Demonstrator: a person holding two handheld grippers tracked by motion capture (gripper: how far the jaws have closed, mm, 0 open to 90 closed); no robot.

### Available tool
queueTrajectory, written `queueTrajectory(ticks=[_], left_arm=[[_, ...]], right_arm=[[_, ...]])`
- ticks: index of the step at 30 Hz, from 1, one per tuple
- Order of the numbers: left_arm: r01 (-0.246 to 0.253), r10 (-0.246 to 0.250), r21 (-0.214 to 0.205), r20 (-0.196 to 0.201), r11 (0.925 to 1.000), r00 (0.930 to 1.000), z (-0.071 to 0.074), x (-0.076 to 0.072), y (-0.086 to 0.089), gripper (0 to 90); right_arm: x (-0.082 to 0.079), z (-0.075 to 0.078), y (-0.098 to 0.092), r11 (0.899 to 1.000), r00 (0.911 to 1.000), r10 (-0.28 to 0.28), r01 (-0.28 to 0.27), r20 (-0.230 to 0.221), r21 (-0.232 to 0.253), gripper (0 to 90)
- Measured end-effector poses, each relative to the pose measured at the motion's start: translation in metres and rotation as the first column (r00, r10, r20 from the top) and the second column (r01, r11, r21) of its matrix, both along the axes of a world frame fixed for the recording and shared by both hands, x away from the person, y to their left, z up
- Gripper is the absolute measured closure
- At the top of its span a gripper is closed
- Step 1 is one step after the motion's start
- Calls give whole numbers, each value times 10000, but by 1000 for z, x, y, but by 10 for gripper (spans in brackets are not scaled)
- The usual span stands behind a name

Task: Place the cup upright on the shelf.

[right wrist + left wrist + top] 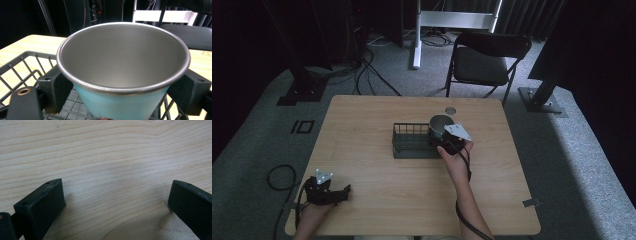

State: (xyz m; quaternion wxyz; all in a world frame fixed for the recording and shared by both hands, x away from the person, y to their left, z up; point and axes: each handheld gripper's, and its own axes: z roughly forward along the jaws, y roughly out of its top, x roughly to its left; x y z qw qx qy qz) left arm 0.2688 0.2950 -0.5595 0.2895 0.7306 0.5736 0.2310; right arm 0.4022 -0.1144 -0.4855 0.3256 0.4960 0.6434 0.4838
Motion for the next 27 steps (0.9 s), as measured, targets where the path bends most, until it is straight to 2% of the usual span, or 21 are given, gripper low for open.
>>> queueTrajectory(ticks=[6,9,18,25,27], left_arm=[[-4,4,3,0,10000,10000,0,0,0,14],[-4,4,0,2,10000,10000,0,0,0,14],[-4,4,3,0,10000,10000,0,0,0,14],[-6,6,3,7,10000,10000,0,0,0,14],[-4,4,0,7,10000,10000,0,0,0,14]], right_arm=[[1,2,-1,9999,9996,87,-83,-282,144,133],[-1,4,-2,9997,9993,190,-194,-317,-132,117],[-11,10,-8,9987,9971,488,-494,-585,-85,115],[-23,9,-18,9981,9971,610,-611,-460,8,114],[-27,8,-21,9977,9970,652,-658,-416,-149,114]])
